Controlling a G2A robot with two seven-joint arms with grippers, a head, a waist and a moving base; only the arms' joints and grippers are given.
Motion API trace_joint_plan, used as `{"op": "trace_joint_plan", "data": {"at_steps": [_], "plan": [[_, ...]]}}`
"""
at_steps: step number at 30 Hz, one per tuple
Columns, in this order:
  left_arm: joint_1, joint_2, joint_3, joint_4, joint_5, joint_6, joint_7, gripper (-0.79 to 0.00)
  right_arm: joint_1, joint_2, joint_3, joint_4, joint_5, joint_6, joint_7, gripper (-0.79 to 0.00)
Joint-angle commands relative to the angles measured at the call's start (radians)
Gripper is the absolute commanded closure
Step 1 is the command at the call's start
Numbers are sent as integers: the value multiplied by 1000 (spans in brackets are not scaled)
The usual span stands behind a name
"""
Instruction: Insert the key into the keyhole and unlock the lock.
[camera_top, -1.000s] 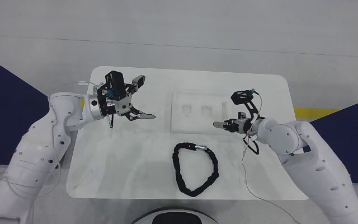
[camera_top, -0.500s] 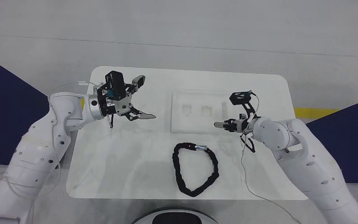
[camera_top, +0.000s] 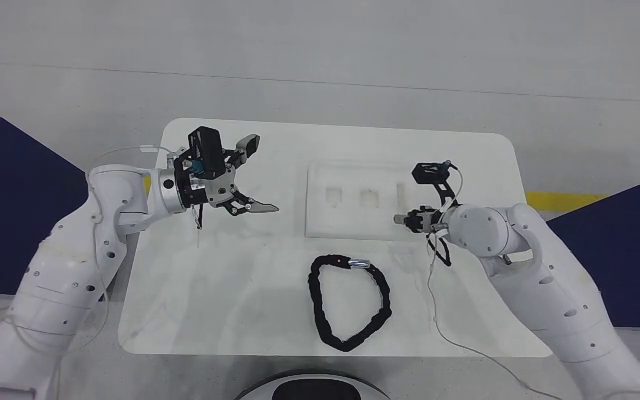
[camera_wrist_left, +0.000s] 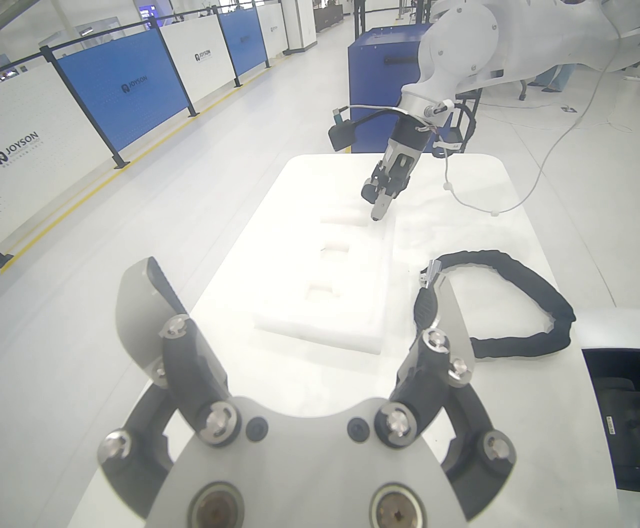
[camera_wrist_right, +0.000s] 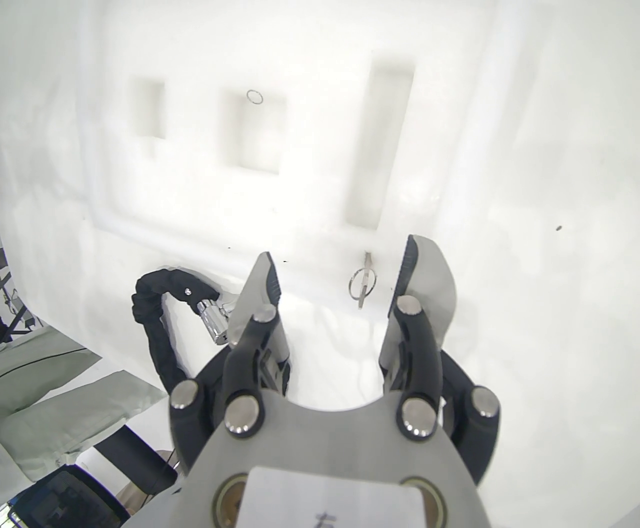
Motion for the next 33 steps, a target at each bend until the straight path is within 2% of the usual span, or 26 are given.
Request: {"op": "trace_joint_plan", "data": {"at_steps": [1, 14, 17, 22, 33], "plan": [[0, 0, 0, 0, 0, 0, 0, -785, 0, -1, 0, -1, -7, 10, 9, -351], [0, 0, 0, 0, 0, 0, 0, -785, -10, -11, -1, 0, -33, 55, 30, -246], [0, 0, 0, 0, 0, 0, 0, -785, -12, -14, -2, 2, -36, 61, 31, -182], [0, 0, 0, 0, 0, 0, 0, -785, -13, -19, -1, 8, -40, 70, 28, 0], [0, 0, 0, 0, 0, 0, 0, -785, 14, -18, -10, -45, -181, 33, 91, 0]]}}
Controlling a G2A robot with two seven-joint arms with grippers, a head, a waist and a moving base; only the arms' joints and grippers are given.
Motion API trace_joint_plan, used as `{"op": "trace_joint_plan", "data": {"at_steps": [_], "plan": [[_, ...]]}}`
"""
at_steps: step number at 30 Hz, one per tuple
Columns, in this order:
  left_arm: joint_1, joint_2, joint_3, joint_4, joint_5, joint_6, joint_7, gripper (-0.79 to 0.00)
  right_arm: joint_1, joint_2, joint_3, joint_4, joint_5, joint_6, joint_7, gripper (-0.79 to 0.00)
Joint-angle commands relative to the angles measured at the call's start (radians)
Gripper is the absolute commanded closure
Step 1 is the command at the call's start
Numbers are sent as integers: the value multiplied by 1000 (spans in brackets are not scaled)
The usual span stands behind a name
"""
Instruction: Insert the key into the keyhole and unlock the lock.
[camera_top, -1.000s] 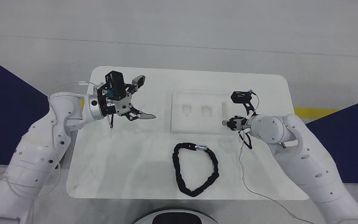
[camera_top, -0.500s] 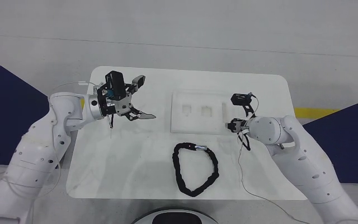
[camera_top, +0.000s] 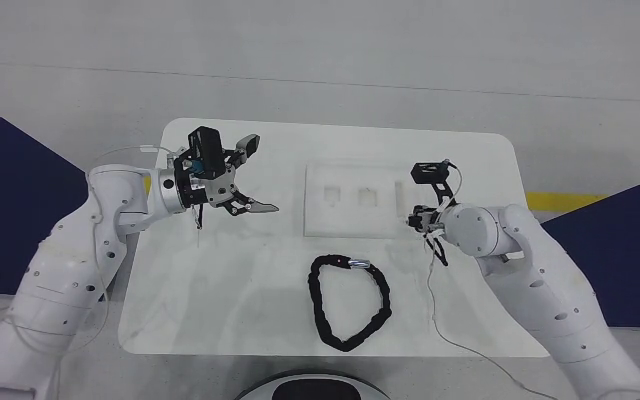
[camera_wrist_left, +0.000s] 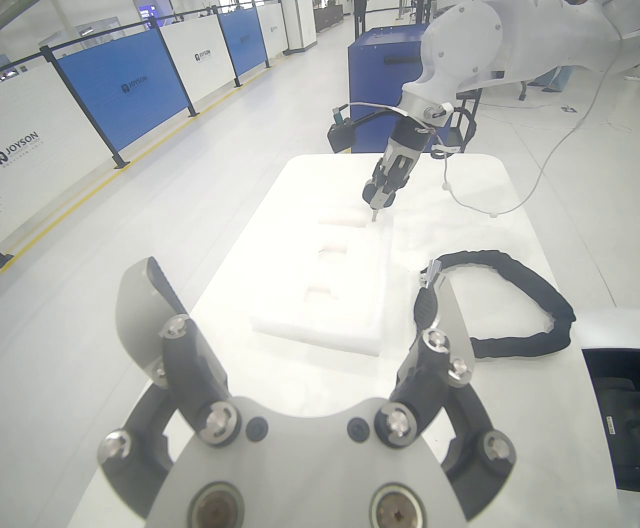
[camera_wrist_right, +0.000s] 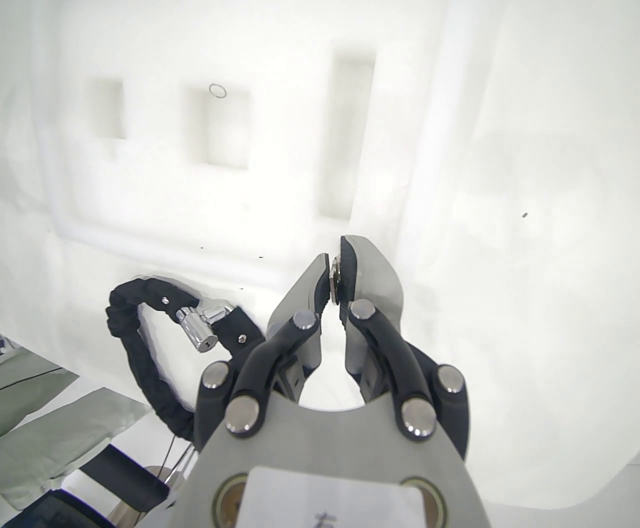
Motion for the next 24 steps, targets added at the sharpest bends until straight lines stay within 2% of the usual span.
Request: {"op": "trace_joint_plan", "data": {"at_steps": [1, 4, 8, 13, 24], "plan": [[0, 0, 0, 0, 0, 0, 0, -785, 5, 1, 1, -12, -27, -11, 22, 0], [0, 0, 0, 0, 0, 0, 0, -785, 10, 5, 24, -22, -25, -29, 56, 0], [0, 0, 0, 0, 0, 0, 0, -785, 6, 13, 121, 9, 129, -76, 93, 0], [0, 0, 0, 0, 0, 0, 0, -785, -26, 29, 262, 45, 295, -153, 94, 0], [0, 0, 0, 0, 0, 0, 0, -785, -110, 61, 472, 48, 453, -281, 71, 0]]}}
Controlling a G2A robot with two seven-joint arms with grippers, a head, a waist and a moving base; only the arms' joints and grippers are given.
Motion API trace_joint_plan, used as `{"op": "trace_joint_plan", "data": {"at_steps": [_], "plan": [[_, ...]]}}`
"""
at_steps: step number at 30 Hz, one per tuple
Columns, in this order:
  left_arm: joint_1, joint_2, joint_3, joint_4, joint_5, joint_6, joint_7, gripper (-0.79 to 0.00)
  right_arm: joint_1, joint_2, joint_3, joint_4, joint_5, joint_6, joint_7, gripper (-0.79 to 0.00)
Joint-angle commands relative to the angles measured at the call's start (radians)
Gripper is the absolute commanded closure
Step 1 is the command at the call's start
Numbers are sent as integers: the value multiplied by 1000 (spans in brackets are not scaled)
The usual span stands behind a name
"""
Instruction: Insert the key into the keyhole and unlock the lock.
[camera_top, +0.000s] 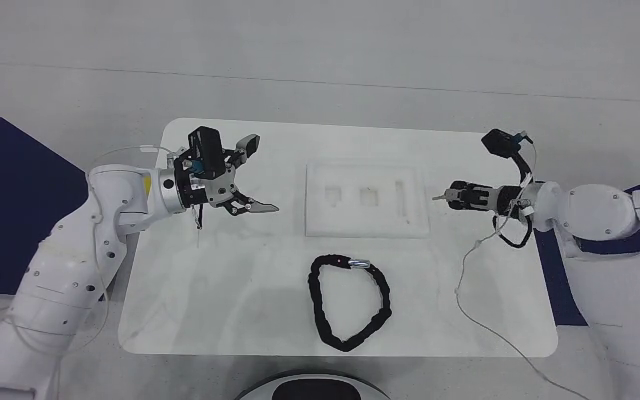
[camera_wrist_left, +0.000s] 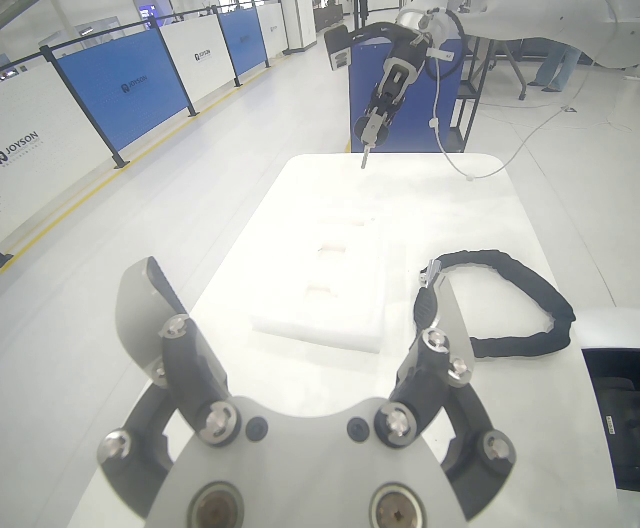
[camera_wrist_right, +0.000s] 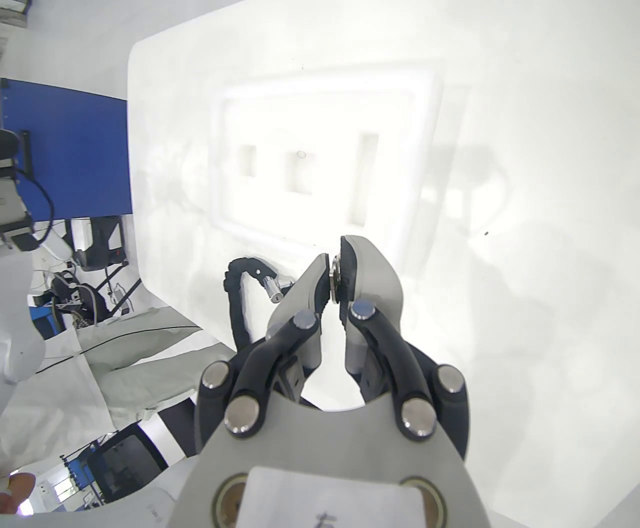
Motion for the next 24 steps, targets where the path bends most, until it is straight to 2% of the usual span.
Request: {"op": "trace_joint_plan", "data": {"at_steps": [1, 10, 14, 19, 24], "plan": [[0, 0, 0, 0, 0, 0, 0, -785, -10, 3, 29, 10, 34, -13, -8, 0], [0, 0, 0, 0, 0, 0, 0, -785, -59, 16, 135, 27, 144, -66, -52, 0], [13, -3, 12, -22, 3, 5, -22, -785, -59, 16, 135, 27, 144, -66, -52, 0], [-4, -24, 103, -15, -38, 0, -63, -785, -59, 16, 135, 27, 144, -66, -52, 0], [-54, -63, 247, 22, -40, 0, -90, -785, -59, 16, 135, 27, 144, -66, -52, 0]]}}
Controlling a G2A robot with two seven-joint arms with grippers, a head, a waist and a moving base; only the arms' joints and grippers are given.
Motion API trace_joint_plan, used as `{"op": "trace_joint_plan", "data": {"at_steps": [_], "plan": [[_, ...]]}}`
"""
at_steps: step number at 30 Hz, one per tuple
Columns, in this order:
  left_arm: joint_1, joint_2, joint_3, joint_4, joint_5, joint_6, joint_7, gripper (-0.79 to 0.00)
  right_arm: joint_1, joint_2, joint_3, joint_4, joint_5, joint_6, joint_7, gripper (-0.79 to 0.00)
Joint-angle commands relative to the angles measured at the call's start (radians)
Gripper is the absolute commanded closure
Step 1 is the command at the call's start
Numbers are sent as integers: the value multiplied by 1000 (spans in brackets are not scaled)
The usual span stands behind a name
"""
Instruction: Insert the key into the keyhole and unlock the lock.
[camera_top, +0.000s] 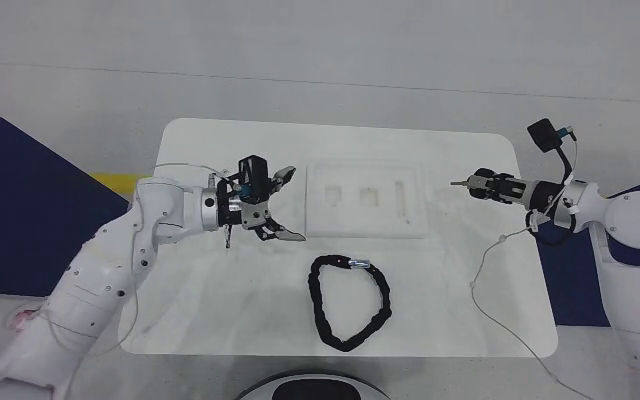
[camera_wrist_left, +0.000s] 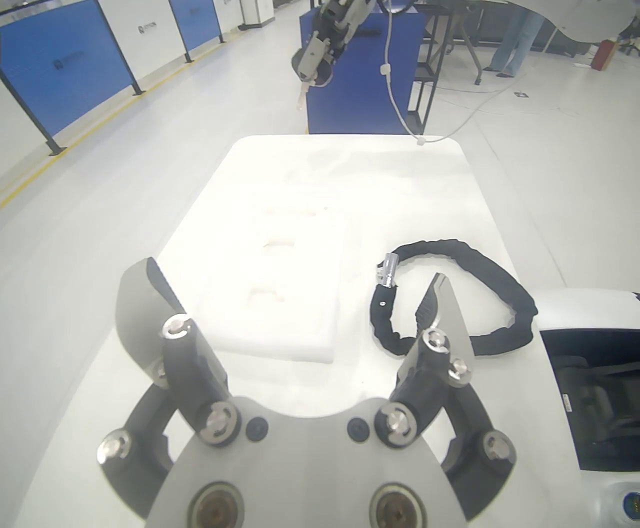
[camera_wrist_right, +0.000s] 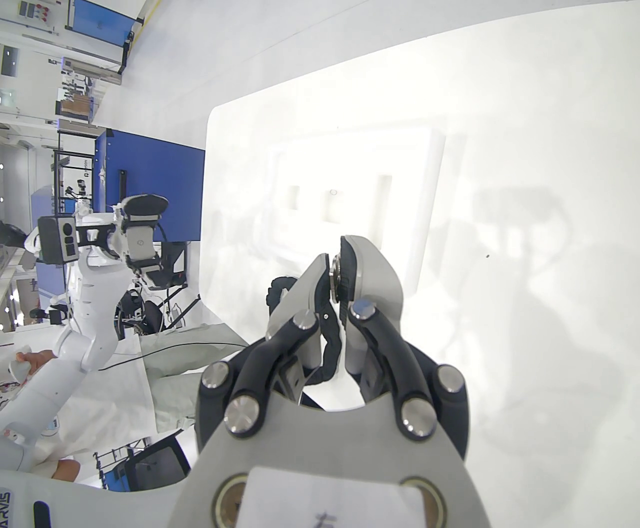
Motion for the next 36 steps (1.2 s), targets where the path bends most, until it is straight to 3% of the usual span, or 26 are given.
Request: {"op": "trace_joint_plan", "data": {"at_steps": [1, 9, 16, 33, 36], "plan": [[-21, -16, 63, 20, 12, 0, -1, -785, 0, 0, 0, 0, 0, 0, 0, 0], [-110, -89, 262, 102, 67, 0, 54, -785, 0, 0, 0, 0, 0, 0, 0, 0], [-167, -137, 385, 188, 105, 0, 141, -785, 0, 0, 0, 0, 0, 0, 0, 0], [-168, -139, 388, 194, 106, 0, 146, -785, 0, 0, 0, 0, 0, 0, 0, 0], [-153, -138, 378, 175, 109, 19, 106, -785, 0, 0, 0, 0, 0, 0, 0, 0]]}}
